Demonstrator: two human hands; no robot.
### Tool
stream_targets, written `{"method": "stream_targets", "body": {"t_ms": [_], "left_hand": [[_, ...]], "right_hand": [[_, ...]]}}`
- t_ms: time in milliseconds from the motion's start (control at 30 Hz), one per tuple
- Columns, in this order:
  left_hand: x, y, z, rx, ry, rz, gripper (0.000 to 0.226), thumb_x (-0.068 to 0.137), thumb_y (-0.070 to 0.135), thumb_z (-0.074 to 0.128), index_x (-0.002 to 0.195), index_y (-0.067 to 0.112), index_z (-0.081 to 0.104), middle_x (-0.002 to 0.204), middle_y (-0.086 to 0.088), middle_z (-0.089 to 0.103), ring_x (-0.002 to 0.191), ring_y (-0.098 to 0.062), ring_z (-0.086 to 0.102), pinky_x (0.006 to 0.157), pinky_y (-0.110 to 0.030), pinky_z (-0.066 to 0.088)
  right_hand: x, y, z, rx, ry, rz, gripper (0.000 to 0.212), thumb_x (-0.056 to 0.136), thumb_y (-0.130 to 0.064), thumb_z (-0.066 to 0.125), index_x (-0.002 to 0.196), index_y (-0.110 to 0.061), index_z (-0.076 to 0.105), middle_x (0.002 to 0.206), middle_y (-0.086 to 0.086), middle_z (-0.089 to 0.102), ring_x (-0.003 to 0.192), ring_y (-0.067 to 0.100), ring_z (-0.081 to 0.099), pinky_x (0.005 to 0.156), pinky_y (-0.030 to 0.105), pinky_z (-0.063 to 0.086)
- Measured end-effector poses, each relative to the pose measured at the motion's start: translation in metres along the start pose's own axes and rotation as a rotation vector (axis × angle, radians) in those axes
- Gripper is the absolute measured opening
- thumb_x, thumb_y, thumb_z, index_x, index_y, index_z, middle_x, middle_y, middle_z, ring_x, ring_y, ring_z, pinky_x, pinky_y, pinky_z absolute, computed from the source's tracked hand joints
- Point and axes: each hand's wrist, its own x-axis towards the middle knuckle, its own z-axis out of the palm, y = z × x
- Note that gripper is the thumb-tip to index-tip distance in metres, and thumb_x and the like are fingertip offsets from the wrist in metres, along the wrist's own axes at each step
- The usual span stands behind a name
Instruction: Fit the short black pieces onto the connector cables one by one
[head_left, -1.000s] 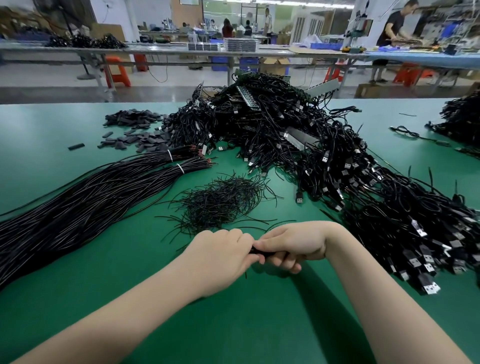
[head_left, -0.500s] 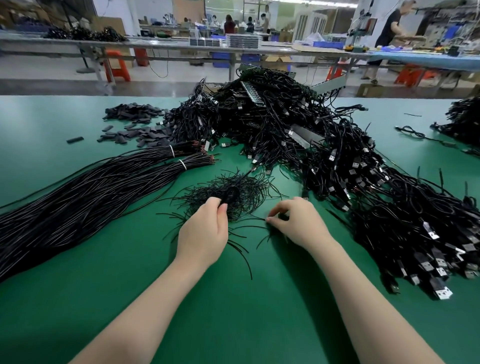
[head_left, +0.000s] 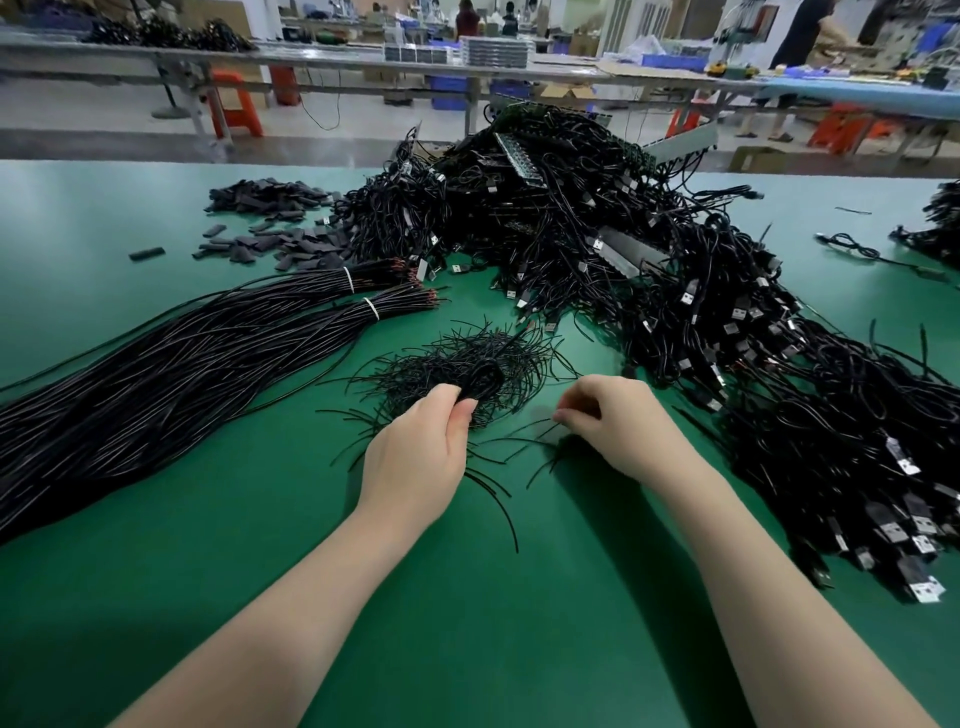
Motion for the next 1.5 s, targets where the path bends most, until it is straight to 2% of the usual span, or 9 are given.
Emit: {"method": "stream_targets", "body": {"t_ms": [133,267,400,700,933,1200,1300,1433,1500], "left_hand": [[-0.001,-0.001,0.0,0.029,0.007,-0.007,0.035,0.101,0.038,0.033,0.076,0.016,0.046,0.054,0.005,0.043,0.046,-0.014,0.036,0.044,-0.03,0.025],[0.0,-0.001,0.0,0.029,0.006,-0.006,0.036,0.103,0.034,0.034,0.069,0.022,0.033,0.052,0.008,0.035,0.043,-0.012,0.029,0.044,-0.028,0.02],[0.001,0.0,0.001,0.007,0.014,0.001,0.038,0.103,0.03,0.035,0.067,0.026,0.025,0.049,0.011,0.03,0.04,-0.01,0.023,0.043,-0.026,0.017],[0.002,0.0,0.002,0.03,0.007,0.01,0.035,0.103,0.035,0.032,0.071,0.021,0.032,0.051,0.009,0.035,0.042,-0.013,0.03,0.043,-0.028,0.019],[0.003,0.0,0.005,0.12,-0.054,0.004,0.031,0.103,0.039,0.034,0.079,0.018,0.035,0.059,0.006,0.042,0.053,-0.023,0.045,0.046,-0.033,0.022],[0.003,0.003,0.004,0.119,-0.093,0.047,0.031,0.103,0.04,0.034,0.079,0.02,0.031,0.057,0.005,0.039,0.048,-0.016,0.037,0.045,-0.031,0.02],[0.003,0.005,0.007,0.224,-0.124,0.083,0.027,0.102,0.042,0.03,0.087,0.02,0.037,0.064,0.007,0.046,0.056,-0.022,0.049,0.048,-0.034,0.022],[0.003,0.006,0.008,0.362,-0.162,0.148,0.037,0.104,0.04,0.025,0.115,0.015,0.05,0.092,-0.002,0.065,0.078,-0.029,0.063,0.058,-0.035,0.034],[0.002,0.007,0.007,0.351,-0.133,0.17,0.034,0.104,0.038,0.029,0.112,0.013,0.051,0.089,-0.003,0.065,0.077,-0.03,0.063,0.058,-0.034,0.03]], "right_hand": [[-0.003,-0.001,-0.003,0.05,0.027,0.018,0.013,0.087,-0.02,0.071,0.099,-0.019,0.076,0.095,-0.005,0.074,0.086,0.01,0.065,0.089,0.026,0.051],[-0.003,-0.002,-0.009,0.057,0.071,0.041,0.015,0.086,-0.017,0.072,0.1,-0.019,0.077,0.099,-0.003,0.075,0.092,0.012,0.068,0.093,0.031,0.051],[-0.003,-0.001,-0.015,-0.037,0.076,0.065,0.018,0.09,-0.014,0.066,0.104,-0.019,0.076,0.102,0.003,0.074,0.094,0.02,0.068,0.091,0.035,0.053],[-0.005,-0.025,-0.03,-0.132,0.118,0.051,0.02,0.094,-0.015,0.061,0.109,-0.019,0.073,0.103,0.008,0.072,0.09,0.026,0.067,0.083,0.036,0.054],[-0.02,-0.065,-0.026,-0.006,-0.006,-0.315,0.029,0.086,0.002,0.056,0.089,-0.018,0.077,0.096,0.003,0.07,0.091,0.023,0.063,0.083,0.038,0.05],[-0.021,-0.064,-0.019,0.058,0.072,-0.395,0.032,0.072,0.011,0.052,0.068,-0.017,0.067,0.09,-0.001,0.068,0.085,0.024,0.062,0.07,0.041,0.051],[-0.021,-0.063,-0.019,0.092,0.1,-0.411,0.033,0.071,0.011,0.054,0.065,-0.019,0.065,0.087,-0.001,0.069,0.085,0.025,0.064,0.071,0.041,0.052],[-0.022,-0.065,-0.015,0.112,0.087,-0.413,0.023,0.08,0.002,0.061,0.079,-0.018,0.071,0.089,-0.003,0.07,0.086,0.019,0.062,0.073,0.041,0.052],[-0.021,-0.065,-0.019,0.102,0.1,-0.399,0.012,0.086,-0.011,0.069,0.094,-0.016,0.074,0.095,-0.003,0.069,0.084,0.012,0.056,0.077,0.04,0.051]]}}
